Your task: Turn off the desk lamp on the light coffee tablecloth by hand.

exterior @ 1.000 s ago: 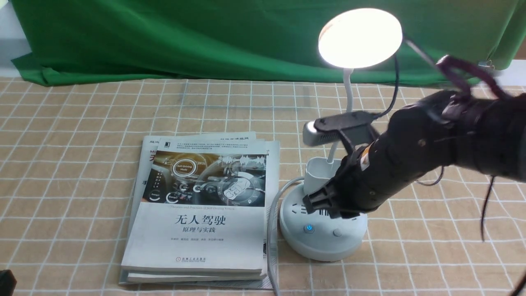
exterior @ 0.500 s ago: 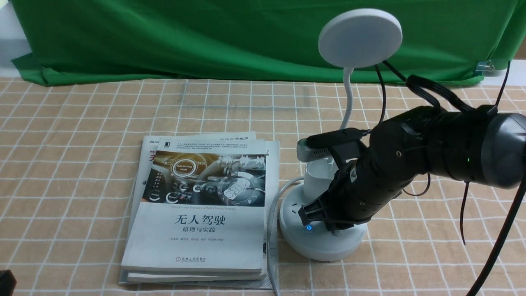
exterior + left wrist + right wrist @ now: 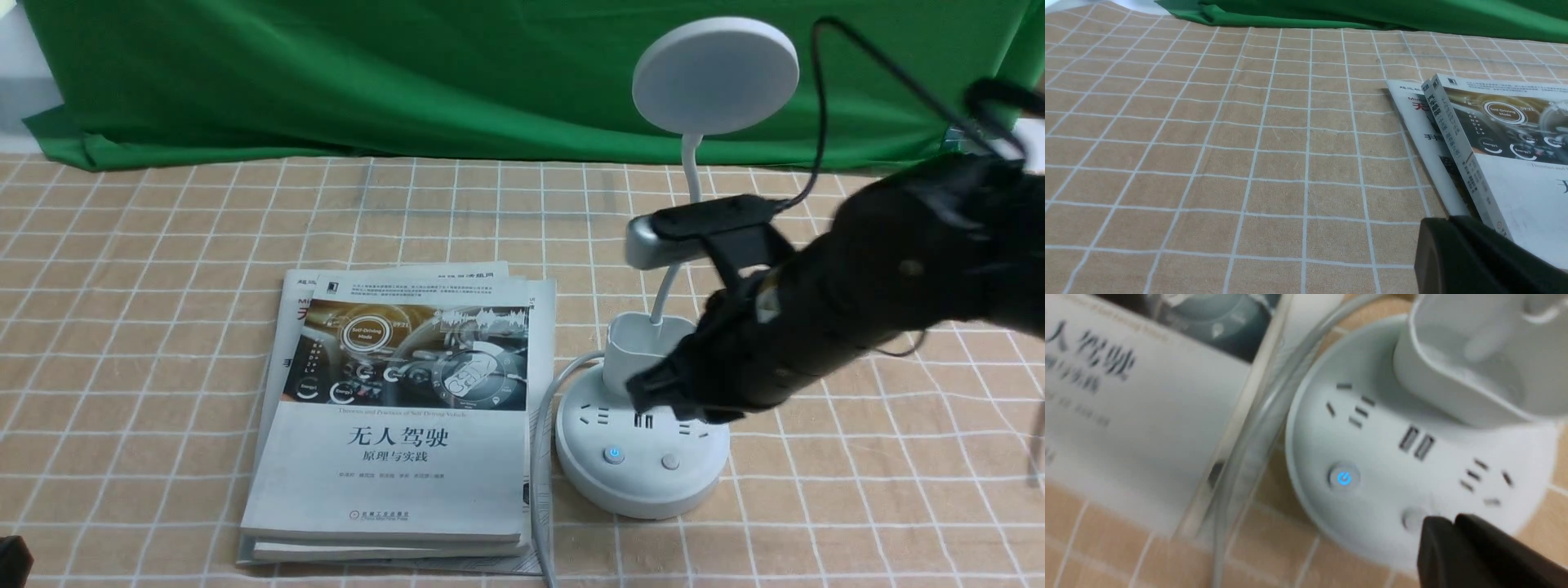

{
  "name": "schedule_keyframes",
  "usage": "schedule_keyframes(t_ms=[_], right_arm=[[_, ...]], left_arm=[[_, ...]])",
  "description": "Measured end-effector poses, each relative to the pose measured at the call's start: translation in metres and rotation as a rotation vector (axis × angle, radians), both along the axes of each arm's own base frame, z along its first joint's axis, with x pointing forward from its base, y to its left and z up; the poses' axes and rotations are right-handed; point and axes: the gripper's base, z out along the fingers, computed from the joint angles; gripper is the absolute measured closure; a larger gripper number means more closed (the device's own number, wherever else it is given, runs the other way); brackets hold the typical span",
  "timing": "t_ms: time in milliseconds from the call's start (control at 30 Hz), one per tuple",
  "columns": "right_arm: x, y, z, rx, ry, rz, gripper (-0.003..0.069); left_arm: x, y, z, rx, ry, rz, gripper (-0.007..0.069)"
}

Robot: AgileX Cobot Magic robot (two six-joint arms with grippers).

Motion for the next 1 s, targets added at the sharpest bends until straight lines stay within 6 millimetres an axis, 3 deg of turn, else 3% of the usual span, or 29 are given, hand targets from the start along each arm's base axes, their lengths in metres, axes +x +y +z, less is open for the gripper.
schedule_keyframes(t_ms=[200, 400, 733, 900, 1000], right_arm=[[-0.044, -0.03, 0.022, 0.012, -0.03, 0.02, 0.0616], [-0.076, -0.051, 0.039, 0.03, -0.054, 0.021, 0.0606], [-0.09, -0.064, 0.075, 0.127, -0.277, 0.026, 0.0594], [-0.101, -0.074, 0.084, 0.148, -0.367, 0.035, 0.063], [-0.116, -0.099, 0.077, 0.168, -0.467, -0.019, 0.0635]], left_arm=[[0.0, 0.0, 0.0, 0.0, 0.0, 0.0, 0.062], [0.0, 0.0, 0.0, 0.0, 0.0, 0.0, 0.062], [0.0, 0.0, 0.0, 0.0, 0.0, 0.0, 0.062], [0.0, 0.0, 0.0, -0.003, 0.0, 0.0, 0.062], [0.0, 0.0, 0.0, -0.003, 0.0, 0.0, 0.062]])
